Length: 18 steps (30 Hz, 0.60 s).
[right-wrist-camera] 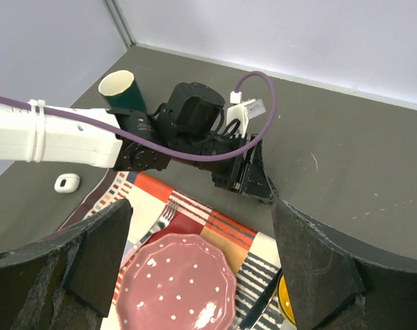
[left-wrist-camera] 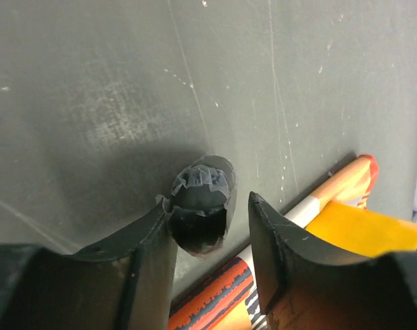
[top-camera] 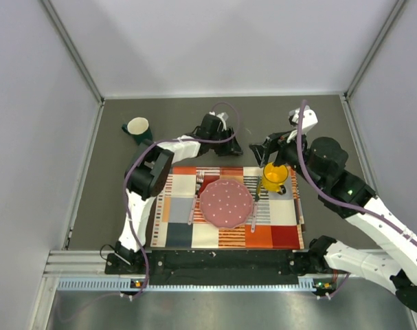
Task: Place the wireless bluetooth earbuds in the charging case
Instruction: Place the charging case at the center of the board.
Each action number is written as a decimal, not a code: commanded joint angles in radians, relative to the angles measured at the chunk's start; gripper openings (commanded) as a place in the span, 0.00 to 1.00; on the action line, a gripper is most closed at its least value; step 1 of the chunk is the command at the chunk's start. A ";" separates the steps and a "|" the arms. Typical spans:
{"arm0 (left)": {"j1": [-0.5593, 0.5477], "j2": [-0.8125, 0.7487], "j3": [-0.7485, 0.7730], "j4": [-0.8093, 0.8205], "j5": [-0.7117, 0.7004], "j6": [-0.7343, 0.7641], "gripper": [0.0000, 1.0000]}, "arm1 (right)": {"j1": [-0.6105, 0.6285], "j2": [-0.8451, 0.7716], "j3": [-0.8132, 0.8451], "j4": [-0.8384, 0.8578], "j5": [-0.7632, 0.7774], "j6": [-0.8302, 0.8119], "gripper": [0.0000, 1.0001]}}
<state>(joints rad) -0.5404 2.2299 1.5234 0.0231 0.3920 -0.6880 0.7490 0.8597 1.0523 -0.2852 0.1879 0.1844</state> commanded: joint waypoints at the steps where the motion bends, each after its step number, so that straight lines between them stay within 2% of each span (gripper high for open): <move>1: 0.002 -0.067 -0.002 -0.077 -0.088 0.064 0.51 | -0.011 0.001 0.026 0.015 -0.015 -0.002 0.83; 4: 0.000 -0.082 -0.005 -0.075 -0.099 0.067 0.63 | -0.013 0.001 0.026 0.017 -0.021 0.001 0.83; 12: -0.001 -0.162 -0.017 -0.090 -0.117 0.091 0.64 | -0.011 -0.002 0.025 0.017 -0.028 0.010 0.83; 18: -0.003 -0.274 -0.031 -0.137 -0.215 0.165 0.66 | -0.013 0.002 0.035 0.017 -0.034 0.013 0.83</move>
<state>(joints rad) -0.5404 2.0987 1.4891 -0.1024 0.2512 -0.5980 0.7475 0.8616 1.0527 -0.2852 0.1631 0.1867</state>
